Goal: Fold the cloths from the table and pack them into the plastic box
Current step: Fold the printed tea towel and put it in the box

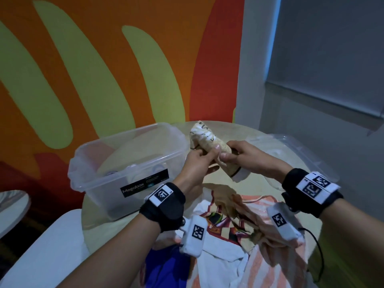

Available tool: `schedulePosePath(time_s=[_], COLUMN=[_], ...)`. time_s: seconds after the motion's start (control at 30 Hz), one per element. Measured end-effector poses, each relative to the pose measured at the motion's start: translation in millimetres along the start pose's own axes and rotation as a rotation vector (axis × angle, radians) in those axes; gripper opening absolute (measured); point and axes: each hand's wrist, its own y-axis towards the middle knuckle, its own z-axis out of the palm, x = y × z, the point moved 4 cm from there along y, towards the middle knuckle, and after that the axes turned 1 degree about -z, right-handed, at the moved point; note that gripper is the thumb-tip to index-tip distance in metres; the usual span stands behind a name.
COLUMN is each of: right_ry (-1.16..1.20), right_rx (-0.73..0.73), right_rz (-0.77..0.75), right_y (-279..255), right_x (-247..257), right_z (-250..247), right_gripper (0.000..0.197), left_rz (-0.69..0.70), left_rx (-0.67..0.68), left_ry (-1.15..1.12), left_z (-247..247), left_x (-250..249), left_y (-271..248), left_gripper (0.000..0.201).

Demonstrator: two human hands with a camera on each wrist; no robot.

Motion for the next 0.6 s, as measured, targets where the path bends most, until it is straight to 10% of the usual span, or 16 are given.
schedulePosePath(time_s=[0.37,0.6], right_ry=[0.298,0.029], right_rx=[0.076,0.113], right_rz=[-0.171,-0.165], right_y=[60,115], right_x=[129,193], right_z=[43,106], right_gripper=[0.055,0.057], left_rz=[0.185,0.158], left_rx=[-0.129,-0.271], left_ry=[0.105,0.963], left_z=[-109,-218], left_x=[-124,-172], left_y=[-44,-63], left_gripper=[0.027,0.041])
